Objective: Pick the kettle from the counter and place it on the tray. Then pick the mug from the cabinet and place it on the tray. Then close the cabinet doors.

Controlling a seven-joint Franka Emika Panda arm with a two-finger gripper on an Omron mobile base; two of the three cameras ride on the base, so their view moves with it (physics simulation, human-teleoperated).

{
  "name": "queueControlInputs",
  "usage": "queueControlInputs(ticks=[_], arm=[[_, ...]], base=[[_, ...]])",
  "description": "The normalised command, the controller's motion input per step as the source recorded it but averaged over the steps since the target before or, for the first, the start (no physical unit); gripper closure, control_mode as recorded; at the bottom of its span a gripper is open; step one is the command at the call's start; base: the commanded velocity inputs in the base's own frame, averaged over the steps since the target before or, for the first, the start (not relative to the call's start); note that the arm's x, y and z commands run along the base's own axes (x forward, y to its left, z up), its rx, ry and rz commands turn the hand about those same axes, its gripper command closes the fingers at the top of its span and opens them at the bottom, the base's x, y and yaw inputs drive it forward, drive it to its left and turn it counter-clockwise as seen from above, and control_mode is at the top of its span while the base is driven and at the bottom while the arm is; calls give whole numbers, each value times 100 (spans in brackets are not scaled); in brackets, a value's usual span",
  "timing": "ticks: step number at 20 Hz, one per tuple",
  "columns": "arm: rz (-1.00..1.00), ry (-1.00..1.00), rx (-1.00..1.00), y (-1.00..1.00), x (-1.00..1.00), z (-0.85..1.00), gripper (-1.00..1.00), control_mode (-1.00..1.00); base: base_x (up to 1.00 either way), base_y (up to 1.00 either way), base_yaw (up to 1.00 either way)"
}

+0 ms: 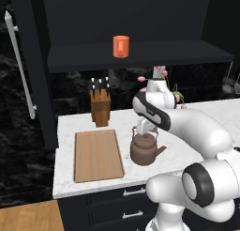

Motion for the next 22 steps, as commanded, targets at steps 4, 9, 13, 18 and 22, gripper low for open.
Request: queueControlInputs(ticks=[4, 9, 13, 18, 22], arm=[[4, 0, 0, 0, 4, -7, -100, -100], [0, 0, 0, 0, 0, 0, 100, -100], [1, 0, 0, 3, -1, 2, 100, -100], [4, -5, 0, 15, -19, 42, 100, -100], [3, -14, 0, 43, -28, 68, 100, -100]], base=[[0, 0, 0], [0, 0, 0], [0, 0, 0], [0, 0, 0], [0, 0, 0]])
